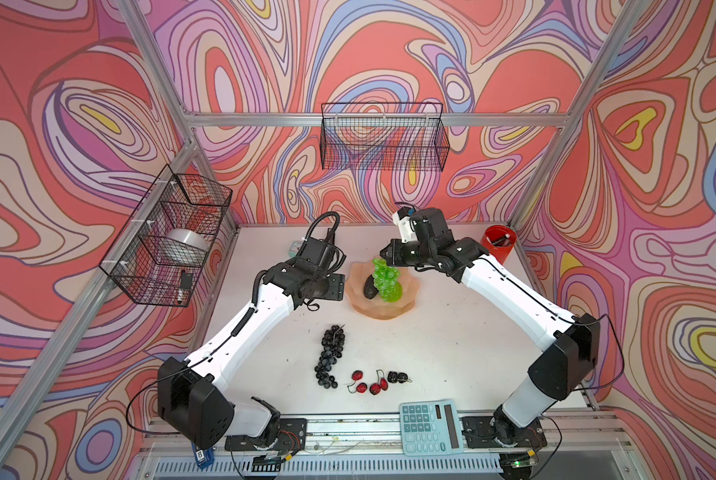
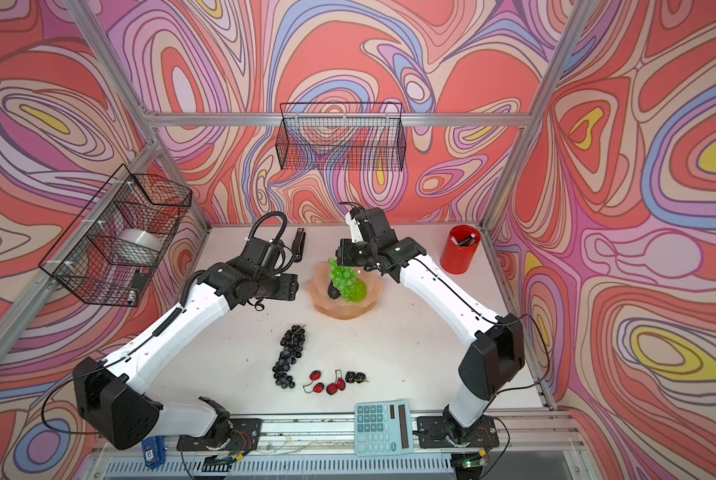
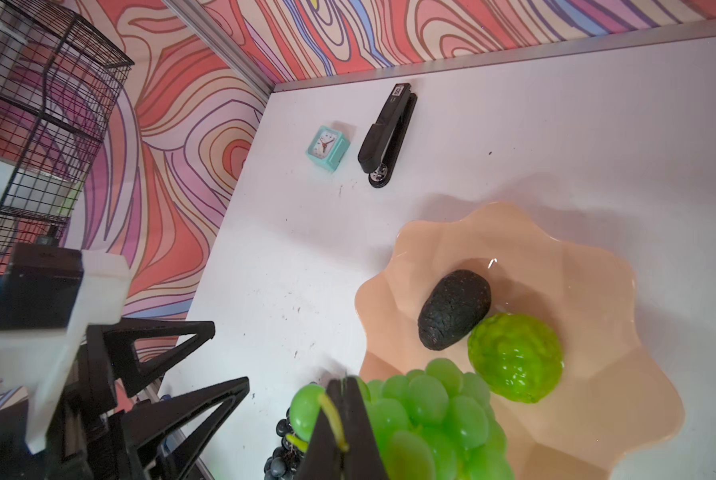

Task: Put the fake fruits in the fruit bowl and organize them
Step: 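Lift the green grapes with the right gripper and carry them into the bowl, then lower the green grapes into the bowl beside the green fruit and release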

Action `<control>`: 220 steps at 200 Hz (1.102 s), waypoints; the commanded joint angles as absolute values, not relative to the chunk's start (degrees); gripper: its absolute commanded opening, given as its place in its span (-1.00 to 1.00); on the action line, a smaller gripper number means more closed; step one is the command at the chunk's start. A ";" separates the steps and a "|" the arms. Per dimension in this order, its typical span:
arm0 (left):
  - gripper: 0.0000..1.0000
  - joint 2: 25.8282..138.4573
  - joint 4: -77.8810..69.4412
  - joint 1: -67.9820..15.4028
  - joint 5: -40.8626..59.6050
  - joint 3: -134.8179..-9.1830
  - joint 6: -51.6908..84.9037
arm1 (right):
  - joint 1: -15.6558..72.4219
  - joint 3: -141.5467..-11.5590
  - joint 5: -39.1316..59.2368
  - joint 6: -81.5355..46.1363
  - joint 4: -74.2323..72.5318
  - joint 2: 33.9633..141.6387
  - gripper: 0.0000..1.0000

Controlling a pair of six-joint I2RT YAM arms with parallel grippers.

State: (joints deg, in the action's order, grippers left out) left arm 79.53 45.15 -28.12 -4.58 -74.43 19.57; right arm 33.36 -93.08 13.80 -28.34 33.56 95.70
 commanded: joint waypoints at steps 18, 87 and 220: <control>0.51 77.96 45.10 -27.92 -5.67 -73.41 19.86 | 35.11 -90.21 15.84 -31.46 28.00 96.42 -1.00; 0.51 78.57 44.91 -27.94 -4.80 -73.13 20.04 | 35.39 -82.95 17.85 -35.08 21.60 96.91 -1.00; 0.51 78.32 45.44 -27.88 -5.10 -72.77 19.34 | 31.44 -73.65 15.95 -32.53 22.81 91.94 -1.00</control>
State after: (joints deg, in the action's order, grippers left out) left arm 79.15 45.12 -28.12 -4.58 -73.71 19.55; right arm 33.01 -74.81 17.02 -34.06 23.68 94.91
